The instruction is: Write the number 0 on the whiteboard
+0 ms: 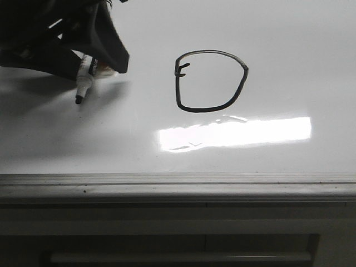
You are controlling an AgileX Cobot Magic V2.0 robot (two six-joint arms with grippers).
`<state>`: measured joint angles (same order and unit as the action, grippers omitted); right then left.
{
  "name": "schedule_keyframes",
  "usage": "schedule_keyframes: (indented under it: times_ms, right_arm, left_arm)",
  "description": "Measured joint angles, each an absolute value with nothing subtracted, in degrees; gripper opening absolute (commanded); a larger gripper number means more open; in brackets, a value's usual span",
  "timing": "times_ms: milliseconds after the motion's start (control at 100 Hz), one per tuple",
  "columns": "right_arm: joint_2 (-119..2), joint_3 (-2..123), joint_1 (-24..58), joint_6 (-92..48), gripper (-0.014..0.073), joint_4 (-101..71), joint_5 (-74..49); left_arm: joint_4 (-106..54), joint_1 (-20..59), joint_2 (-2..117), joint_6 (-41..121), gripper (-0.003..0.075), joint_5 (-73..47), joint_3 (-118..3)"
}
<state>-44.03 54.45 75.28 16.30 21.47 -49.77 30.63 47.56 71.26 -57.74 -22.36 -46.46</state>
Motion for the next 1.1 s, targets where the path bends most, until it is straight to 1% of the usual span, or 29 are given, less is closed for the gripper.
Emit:
schedule_keyframes:
  times_ms: [140, 240, 380, 450, 520, 590, 600, 610, 680, 710, 730, 780, 820, 960, 1100]
  right_arm:
    - [-44.0, 54.4, 75.3, 16.3, -0.0057, 22.7, -49.8]
    - [-44.0, 54.4, 75.3, 16.3, -0.0057, 24.4, -49.5]
    - [-44.0, 54.4, 75.3, 16.4, -0.0057, 27.4, -48.9]
    - [-44.0, 54.4, 75.3, 18.1, -0.0057, 30.1, -48.9]
    - [-43.6, 54.2, 75.3, 22.2, -0.0057, 35.0, -48.5]
    - [-42.5, 52.9, 75.3, 28.3, -0.0057, 41.5, -48.1]
    - [-42.3, 52.5, 75.3, 29.0, -0.0057, 42.1, -48.0]
    - [-42.0, 52.3, 75.3, 30.4, -0.0057, 43.5, -48.0]
    - [-39.8, 49.8, 75.3, 37.2, -0.0057, 50.7, -47.9]
    - [-38.7, 48.5, 75.3, 39.7, -0.0057, 53.5, -47.7]
    - [-37.8, 47.5, 75.3, 41.6, -0.0057, 55.5, -47.7]
    - [-35.4, 44.8, 75.3, 45.6, -0.0057, 60.2, -47.7]
    - [-33.2, 42.4, 75.3, 48.7, -0.0057, 63.9, -47.7]
    - [-26.2, 35.0, 75.3, 56.4, -0.0057, 73.1, -47.5]
    - [-20.6, 31.7, 75.3, 58.4, -0.0057, 74.7, -47.1]
  left_arm:
    - [31.1, 47.6, 69.5, -57.7, 0.0568, -22.8, -46.5]
    - [31.6, 47.5, 67.1, -57.7, 0.0568, -25.3, -46.0]
    - [33.5, 47.4, 60.6, -57.7, 0.0566, -27.0, -45.7]
    - [34.8, 47.4, 56.2, -57.7, 0.055, -27.7, -45.7]
    - [36.1, 47.4, 51.7, -57.7, 0.0497, -29.5, -45.7]
    - [37.5, 47.4, 47.1, -57.1, 0.0414, -32.3, -45.7]
    - [37.6, 47.4, 46.2, -57.0, 0.0383, -32.6, -45.7]
    - [37.7, 47.4, 45.8, -56.6, 0.0383, -33.2, -45.7]
    - [38.0, 47.4, 41.4, -53.7, 0.0264, -36.0, -45.5]
    - [38.0, 47.4, 39.1, -52.5, 0.0195, -36.6, -45.3]
    - [38.0, 47.4, 38.2, -51.7, 0.0166, -36.9, -45.2]
    - [37.8, 47.4, 34.8, -50.2, 0.0046, -37.6, -44.2]
    - [37.7, 47.4, 32.9, -49.6, -0.0023, -37.8, -43.4]
    - [36.8, 47.4, 26.2, -48.7, -0.002, -37.8, -38.4]
    - [34.5, 47.4, 21.8, -48.6, -0.002, -38.1, -34.2]
